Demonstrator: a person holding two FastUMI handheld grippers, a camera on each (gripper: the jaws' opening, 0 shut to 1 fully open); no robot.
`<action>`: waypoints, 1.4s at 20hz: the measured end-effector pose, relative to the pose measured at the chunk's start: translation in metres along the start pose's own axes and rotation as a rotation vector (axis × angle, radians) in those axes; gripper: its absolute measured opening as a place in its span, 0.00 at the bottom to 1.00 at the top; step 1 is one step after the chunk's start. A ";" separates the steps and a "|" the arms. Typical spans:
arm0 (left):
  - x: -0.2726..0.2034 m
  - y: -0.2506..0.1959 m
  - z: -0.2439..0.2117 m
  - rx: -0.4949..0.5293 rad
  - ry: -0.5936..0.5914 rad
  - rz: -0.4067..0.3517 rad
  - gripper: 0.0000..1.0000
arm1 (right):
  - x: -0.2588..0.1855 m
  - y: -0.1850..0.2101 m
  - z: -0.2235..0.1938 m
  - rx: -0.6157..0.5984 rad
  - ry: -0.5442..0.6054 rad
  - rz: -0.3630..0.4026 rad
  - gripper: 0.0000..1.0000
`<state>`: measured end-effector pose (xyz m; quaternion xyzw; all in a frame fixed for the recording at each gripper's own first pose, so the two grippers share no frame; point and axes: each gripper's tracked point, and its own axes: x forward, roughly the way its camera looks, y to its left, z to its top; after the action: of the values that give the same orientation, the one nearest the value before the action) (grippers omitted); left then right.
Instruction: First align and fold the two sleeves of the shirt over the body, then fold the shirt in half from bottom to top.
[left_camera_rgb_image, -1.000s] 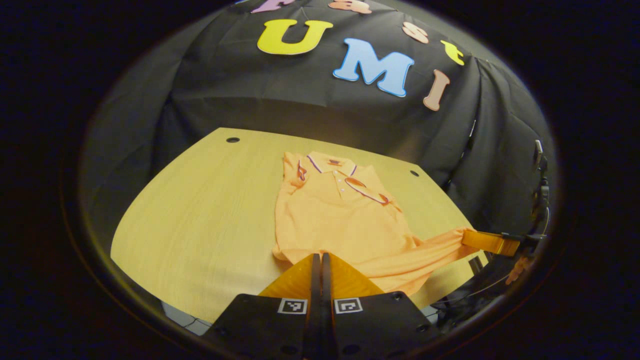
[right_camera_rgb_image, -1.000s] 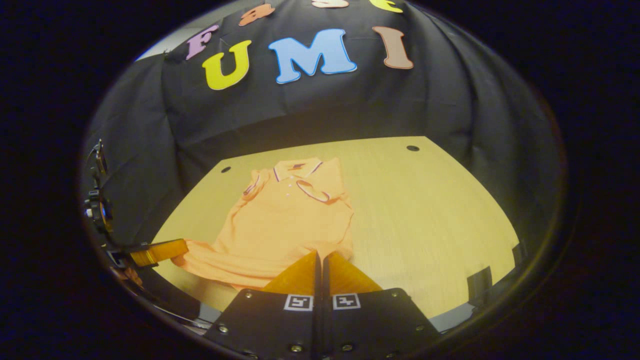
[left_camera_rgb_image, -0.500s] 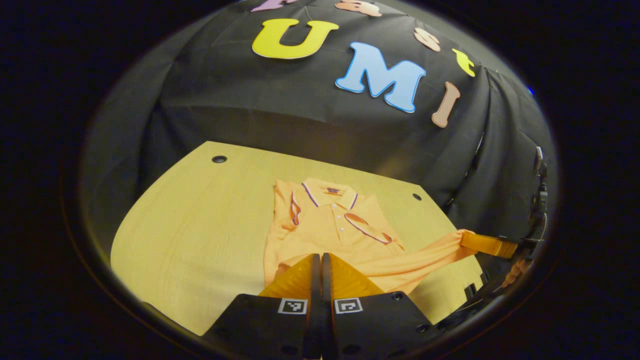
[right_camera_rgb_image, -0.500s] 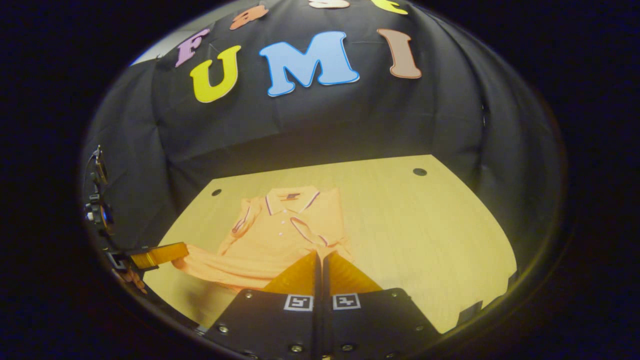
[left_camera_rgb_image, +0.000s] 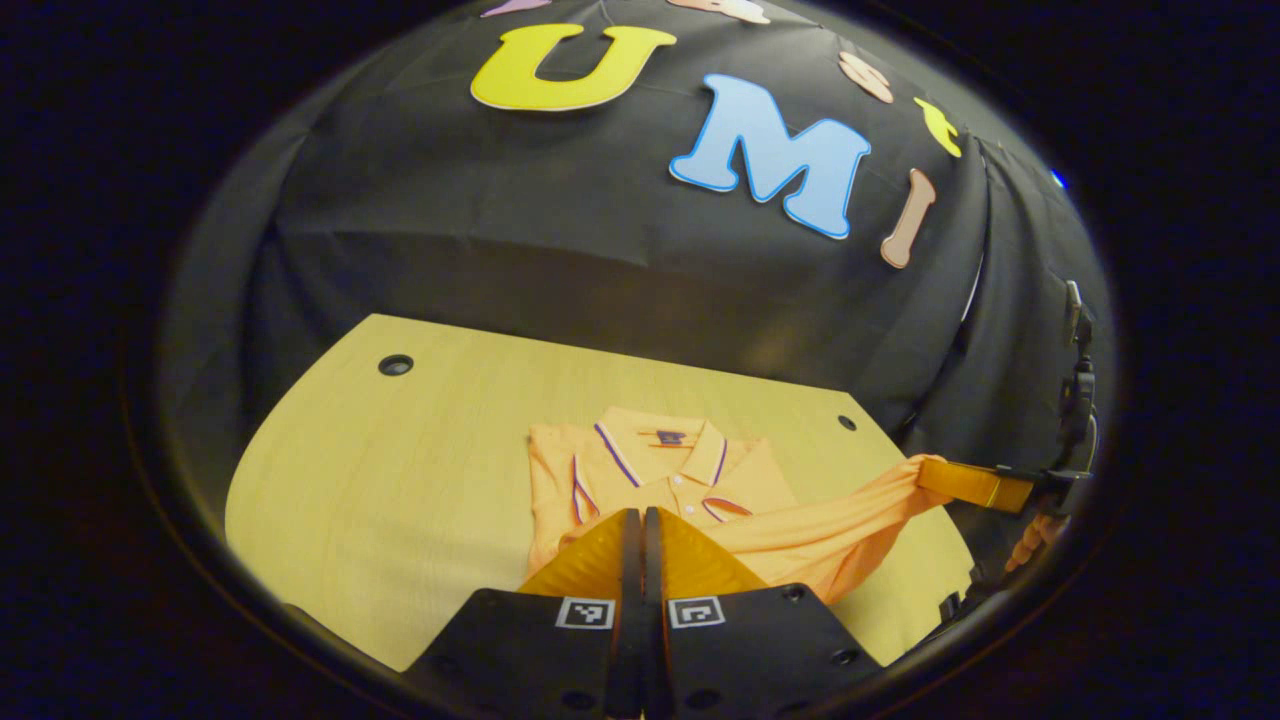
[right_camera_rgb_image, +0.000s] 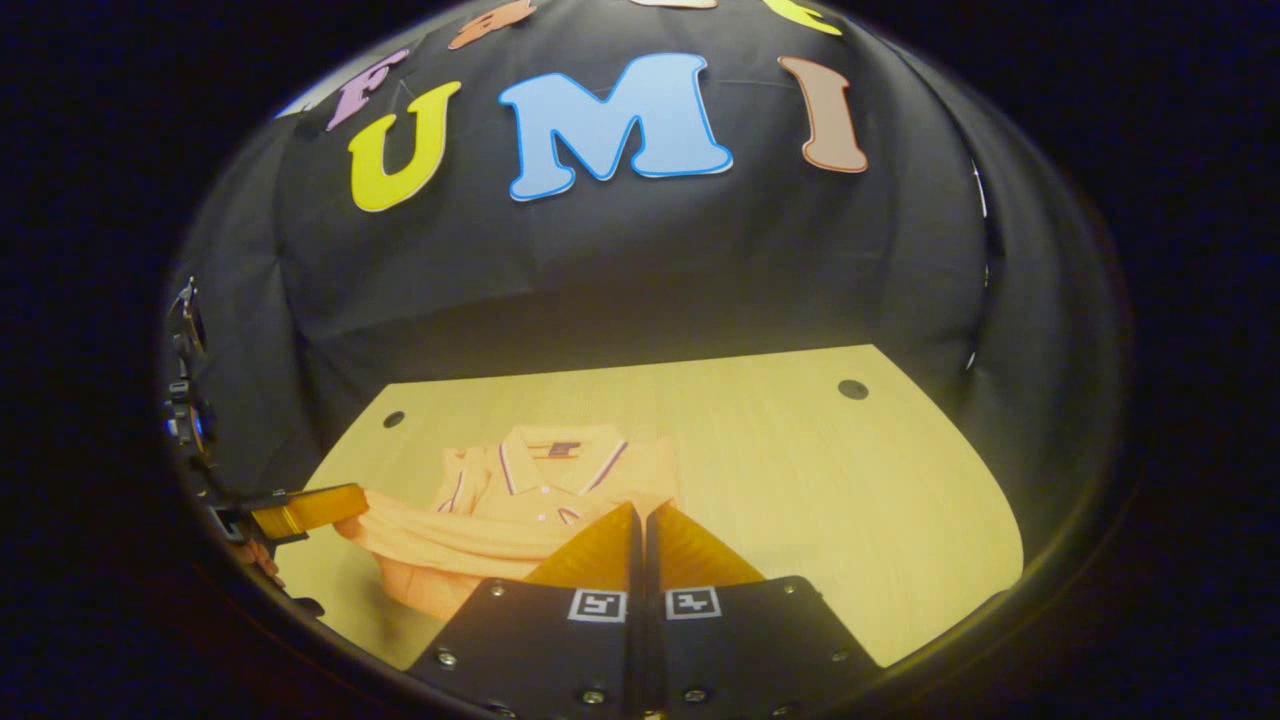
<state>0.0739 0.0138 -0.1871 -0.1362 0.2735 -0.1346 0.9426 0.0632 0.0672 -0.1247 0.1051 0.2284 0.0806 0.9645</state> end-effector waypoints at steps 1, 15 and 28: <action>0.010 0.001 0.007 0.009 -0.009 -0.003 0.05 | 0.009 0.001 0.006 -0.001 -0.004 0.000 0.00; 0.118 0.036 0.054 0.067 -0.128 0.063 0.05 | 0.125 0.013 0.039 -0.066 -0.036 -0.005 0.00; 0.169 0.056 0.052 0.125 -0.122 0.095 0.05 | 0.181 0.015 0.023 -0.117 0.014 -0.034 0.00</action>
<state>0.2506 0.0198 -0.2444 -0.0721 0.2129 -0.0980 0.9695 0.2317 0.1153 -0.1780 0.0442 0.2316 0.0781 0.9687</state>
